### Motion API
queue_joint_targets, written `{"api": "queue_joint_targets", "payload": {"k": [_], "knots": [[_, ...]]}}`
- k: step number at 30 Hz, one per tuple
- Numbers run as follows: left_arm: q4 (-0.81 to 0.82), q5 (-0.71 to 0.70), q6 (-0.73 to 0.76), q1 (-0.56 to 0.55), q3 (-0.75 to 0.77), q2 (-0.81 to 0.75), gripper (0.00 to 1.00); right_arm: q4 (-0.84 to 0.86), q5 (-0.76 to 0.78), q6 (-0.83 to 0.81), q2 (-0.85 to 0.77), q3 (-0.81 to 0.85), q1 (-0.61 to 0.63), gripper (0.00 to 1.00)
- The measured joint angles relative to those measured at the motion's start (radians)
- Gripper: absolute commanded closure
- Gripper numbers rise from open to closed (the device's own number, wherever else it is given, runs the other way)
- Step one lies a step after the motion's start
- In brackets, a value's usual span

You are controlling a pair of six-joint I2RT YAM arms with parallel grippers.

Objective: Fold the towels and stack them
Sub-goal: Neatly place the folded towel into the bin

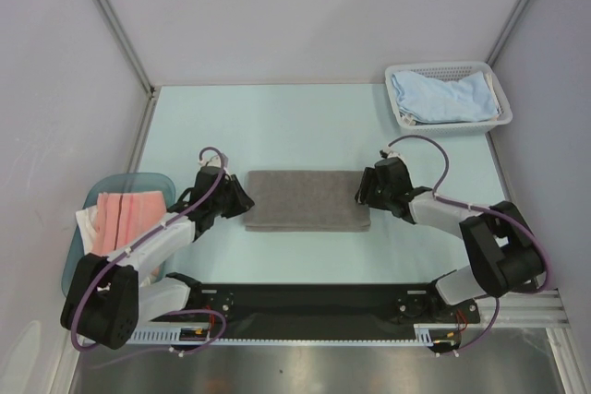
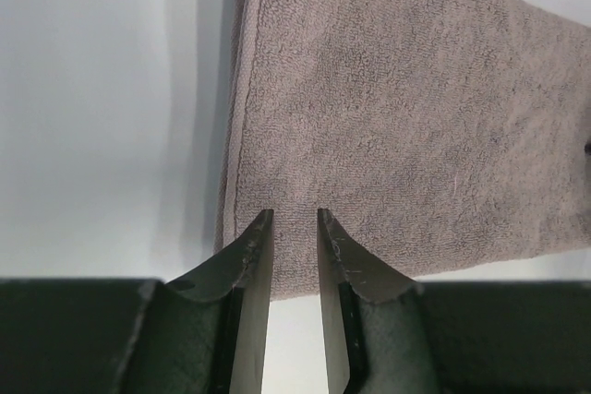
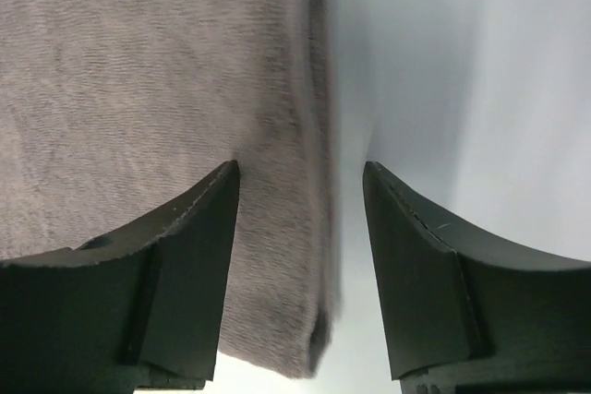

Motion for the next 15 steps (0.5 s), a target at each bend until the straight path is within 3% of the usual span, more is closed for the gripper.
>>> {"api": "queue_joint_targets", "payload": {"k": [4,10,13,15], "knots": [[0.011,0.007,0.0,-0.001,0.0,0.0,0.71,0.028,0.029,0.0,0.035,0.019,0.043,0.44],[0.013,0.02,-0.002,-0.008,0.0,-0.003,0.73,0.006,0.101,0.004,0.061,0.041,0.092,0.63],[0.004,0.027,-0.003,-0.019,0.0,-0.024,0.74,-0.026,0.127,0.01,0.085,0.072,0.114,0.78],[-0.012,0.037,-0.003,-0.024,0.0,-0.054,0.74,-0.055,0.153,0.01,0.095,0.094,0.134,0.98]]}}
